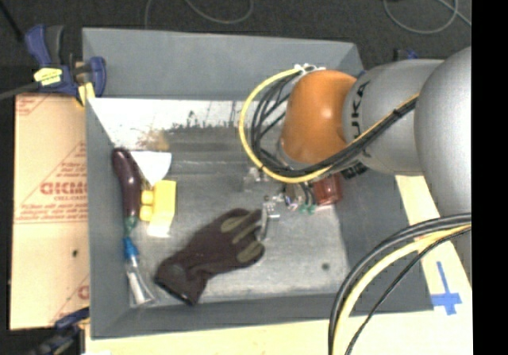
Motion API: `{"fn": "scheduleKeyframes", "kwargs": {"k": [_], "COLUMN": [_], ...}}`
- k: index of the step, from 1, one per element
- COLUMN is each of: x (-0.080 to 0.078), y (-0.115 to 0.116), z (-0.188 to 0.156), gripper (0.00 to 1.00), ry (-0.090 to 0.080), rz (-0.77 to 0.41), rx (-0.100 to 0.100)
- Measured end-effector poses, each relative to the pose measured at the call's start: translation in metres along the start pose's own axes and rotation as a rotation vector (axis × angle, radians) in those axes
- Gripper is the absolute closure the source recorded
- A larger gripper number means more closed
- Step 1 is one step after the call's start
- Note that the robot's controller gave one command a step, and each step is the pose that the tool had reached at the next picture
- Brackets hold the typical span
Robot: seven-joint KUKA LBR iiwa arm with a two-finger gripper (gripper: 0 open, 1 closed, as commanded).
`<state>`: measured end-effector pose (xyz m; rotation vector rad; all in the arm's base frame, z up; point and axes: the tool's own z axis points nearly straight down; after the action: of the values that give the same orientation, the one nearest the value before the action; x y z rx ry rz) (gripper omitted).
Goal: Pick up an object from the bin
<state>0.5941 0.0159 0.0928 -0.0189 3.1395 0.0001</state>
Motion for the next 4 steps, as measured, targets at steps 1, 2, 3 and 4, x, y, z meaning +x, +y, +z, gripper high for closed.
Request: {"fn": "scheduleKeyframes", "kwargs": {"k": [1, 2, 3, 4], "x": [-0.017, -0.017, -0.008, -0.008], "y": [0.039, 0.039, 0.038, 0.038], "z": [0.021, 0.021, -0.048, -0.048], "gripper": [1.00, 1.00, 1.00, 1.00], "ry": [-0.017, -0.017, -0.021, -0.021], "rz": [0.006, 0.006, 0.021, 0.021], "rx": [-0.002, -0.002, -0.002, -0.002]}}
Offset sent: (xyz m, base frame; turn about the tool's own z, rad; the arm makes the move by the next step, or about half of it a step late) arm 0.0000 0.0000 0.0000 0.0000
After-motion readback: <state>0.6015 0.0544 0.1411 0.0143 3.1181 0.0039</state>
